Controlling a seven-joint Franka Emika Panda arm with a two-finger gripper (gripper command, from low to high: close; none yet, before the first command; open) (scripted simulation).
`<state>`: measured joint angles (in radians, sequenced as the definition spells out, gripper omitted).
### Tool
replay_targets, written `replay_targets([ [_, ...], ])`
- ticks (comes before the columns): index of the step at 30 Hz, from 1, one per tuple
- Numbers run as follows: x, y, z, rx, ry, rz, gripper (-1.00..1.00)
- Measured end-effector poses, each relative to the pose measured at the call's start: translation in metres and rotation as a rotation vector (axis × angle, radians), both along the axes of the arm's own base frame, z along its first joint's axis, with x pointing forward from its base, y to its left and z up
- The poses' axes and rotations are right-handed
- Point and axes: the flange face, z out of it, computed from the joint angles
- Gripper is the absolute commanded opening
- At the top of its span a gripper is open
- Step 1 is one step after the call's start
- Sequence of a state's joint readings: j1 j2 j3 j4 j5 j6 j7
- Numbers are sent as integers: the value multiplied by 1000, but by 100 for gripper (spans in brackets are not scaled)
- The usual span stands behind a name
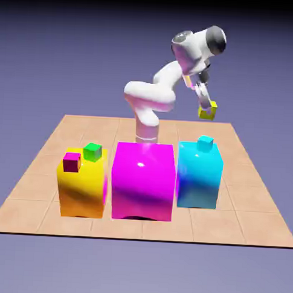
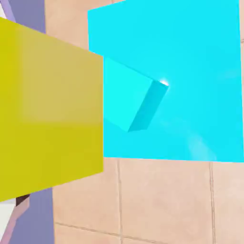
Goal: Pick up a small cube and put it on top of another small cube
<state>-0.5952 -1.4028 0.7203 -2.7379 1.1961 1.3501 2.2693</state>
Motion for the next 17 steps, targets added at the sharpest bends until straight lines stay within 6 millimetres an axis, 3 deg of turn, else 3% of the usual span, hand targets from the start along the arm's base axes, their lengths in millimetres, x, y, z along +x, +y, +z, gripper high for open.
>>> replay_targets([
  [8, -6, -16, -17, 64, -39, -251, -100],
  [14, 4, 6, -71, 64, -37, -248, -100],
  [15, 5, 8, -79, 64, -38, -250, 100],
  [17, 4, 8, -80, 64, -38, -249, 100],
])
